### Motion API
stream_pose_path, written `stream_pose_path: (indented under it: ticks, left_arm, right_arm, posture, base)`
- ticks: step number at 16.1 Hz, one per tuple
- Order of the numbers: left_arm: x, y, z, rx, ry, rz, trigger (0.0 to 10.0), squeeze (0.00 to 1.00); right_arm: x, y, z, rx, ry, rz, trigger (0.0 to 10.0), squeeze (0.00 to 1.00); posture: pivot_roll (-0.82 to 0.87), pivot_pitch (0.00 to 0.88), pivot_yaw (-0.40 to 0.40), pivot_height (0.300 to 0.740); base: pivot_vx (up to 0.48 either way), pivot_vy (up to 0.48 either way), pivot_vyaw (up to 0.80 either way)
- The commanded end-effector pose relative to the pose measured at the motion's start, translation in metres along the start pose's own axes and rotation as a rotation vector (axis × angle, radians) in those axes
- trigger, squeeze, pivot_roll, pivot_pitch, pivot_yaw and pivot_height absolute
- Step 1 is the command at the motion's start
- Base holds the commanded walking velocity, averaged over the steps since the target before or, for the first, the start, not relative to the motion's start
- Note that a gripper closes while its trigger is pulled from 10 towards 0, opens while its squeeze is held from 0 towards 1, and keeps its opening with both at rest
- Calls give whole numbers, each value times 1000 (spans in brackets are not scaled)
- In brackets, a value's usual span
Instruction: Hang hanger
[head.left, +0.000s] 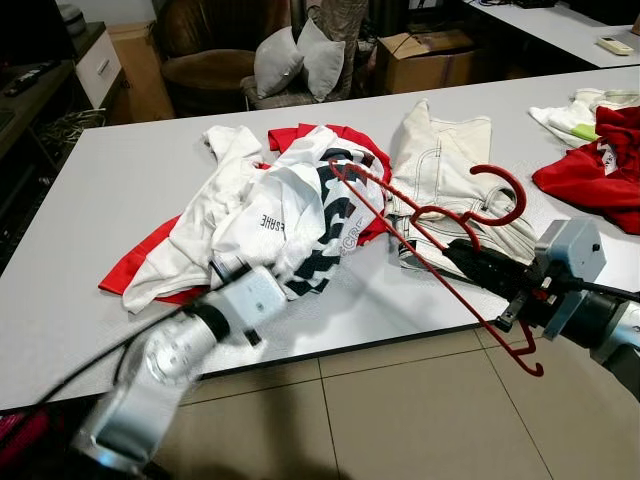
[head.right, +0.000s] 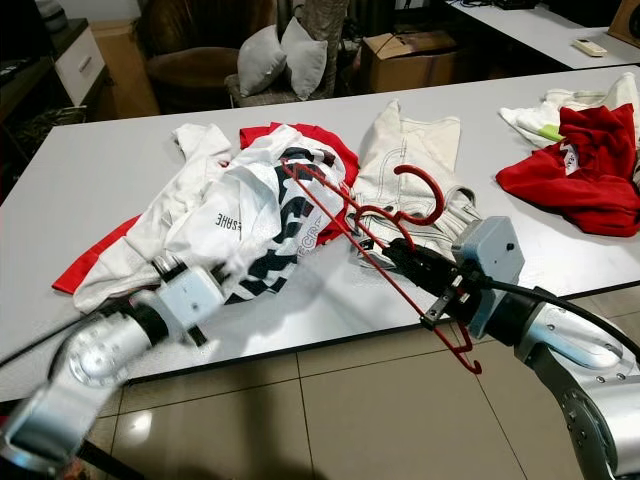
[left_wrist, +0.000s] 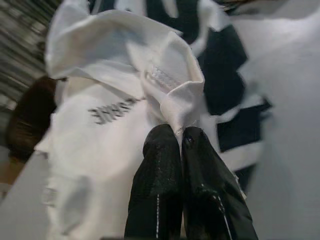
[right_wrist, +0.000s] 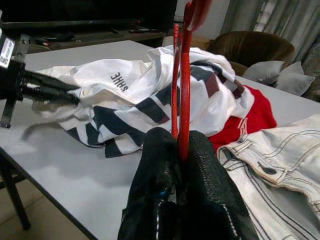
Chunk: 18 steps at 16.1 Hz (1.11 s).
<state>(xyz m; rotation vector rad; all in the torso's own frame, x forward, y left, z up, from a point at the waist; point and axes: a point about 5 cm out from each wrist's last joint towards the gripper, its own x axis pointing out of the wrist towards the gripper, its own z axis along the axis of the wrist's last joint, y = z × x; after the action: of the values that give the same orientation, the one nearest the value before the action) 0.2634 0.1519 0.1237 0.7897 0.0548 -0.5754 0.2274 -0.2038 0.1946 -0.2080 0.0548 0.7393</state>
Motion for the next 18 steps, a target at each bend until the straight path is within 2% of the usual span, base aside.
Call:
stream_pose_path:
  ticks: [1, 2, 3, 5, 6, 7, 8, 9, 10, 11, 12, 13, 14, 16, 17, 18]
  left_arm:
    - [3, 29, -10, 57, 30, 49, 0, 0]
    - [12, 57, -10, 117, 31, 98, 0, 0]
    - [17, 73, -7, 150, 27, 125, 0, 0]
    - [33, 134, 14, 293, -3, 239, 0, 0]
    - [33, 170, 36, 380, -40, 325, 0, 0]
    - [30, 185, 48, 416, -66, 364, 0, 0]
    - [22, 204, 69, 471, -147, 415, 0, 0]
    - [14, 213, 85, 498, -237, 433, 0, 0]
    - [4, 210, 98, 492, -355, 421, 0, 0]
    - [1, 194, 99, 446, -439, 331, 0, 0]
    - [3, 164, 90, 423, -478, 185, 0, 0]
    - [5, 131, 76, 389, -478, 39, 0, 0]
    - [4, 108, 64, 348, -456, -69, 0, 0]
    - [0, 74, 47, 282, -410, -228, 0, 0]
    - [-7, 42, 31, 221, -328, -358, 0, 0]
    - [-9, 30, 25, 195, -295, -393, 0, 0]
  right_arm:
    - [5, -7, 5, -29, -32, -52, 10000, 0]
    - [8, -17, 5, -52, -35, -126, 10000, 0]
    - [9, -22, 6, -58, -43, -159, 10000, 0]
    - [13, -35, 15, -63, -103, -245, 10000, 0]
    - [13, -39, 20, -64, -135, -271, 10000, 0]
    - [13, -41, 22, -64, -146, -280, 10000, 0]
    - [13, -42, 24, -64, -163, -291, 10000, 0]
    - [13, -41, 24, -63, -175, -300, 10000, 0]
    - [13, -39, 24, -56, -187, -304, 10000, 0]
    - [14, -35, 23, -44, -186, -288, 10000, 0]
    - [15, -28, 20, -31, -174, -246, 10000, 0]
    - [15, -22, 17, -16, -159, -193, 10000, 0]
    - [15, -20, 16, -3, -153, -168, 10000, 0]
    - [13, -17, 15, 17, -145, -137, 10000, 0]
    - [9, -17, 13, 45, -115, -68, 10000, 0]
    - [6, -16, 11, 56, -93, -26, 10000, 0]
  posture:
    - [-213, 0, 77, 740]
    - [-213, 0, 78, 740]
    - [-207, 0, 77, 740]
    - [-204, 0, 76, 740]
    - [-200, 0, 77, 740]
    - [-200, 0, 77, 740]
    - [-197, 0, 79, 740]
    - [-195, 0, 82, 740]
    - [-192, 0, 82, 740]
    - [-189, 0, 80, 740]
    - [-186, 0, 70, 740]
    - [-184, 0, 65, 740]
    - [-186, 0, 62, 740]
    - [-187, 0, 55, 740]
    - [-183, 0, 38, 740]
    - [-183, 0, 36, 740]
  base:
    - [0, 0, 0]
    - [0, 0, 0]
    - [0, 0, 0]
    - [0, 0, 0]
    - [0, 0, 0]
    - [0, 0, 0]
    - [0, 0, 0]
    - [0, 0, 0]
    - [0, 0, 0]
    - [0, 0, 0]
    - [0, 0, 0]
    - [0, 0, 0]
    - [0, 0, 0]
    - [0, 0, 0]
    - [0, 0, 0]
    - [0, 0, 0]
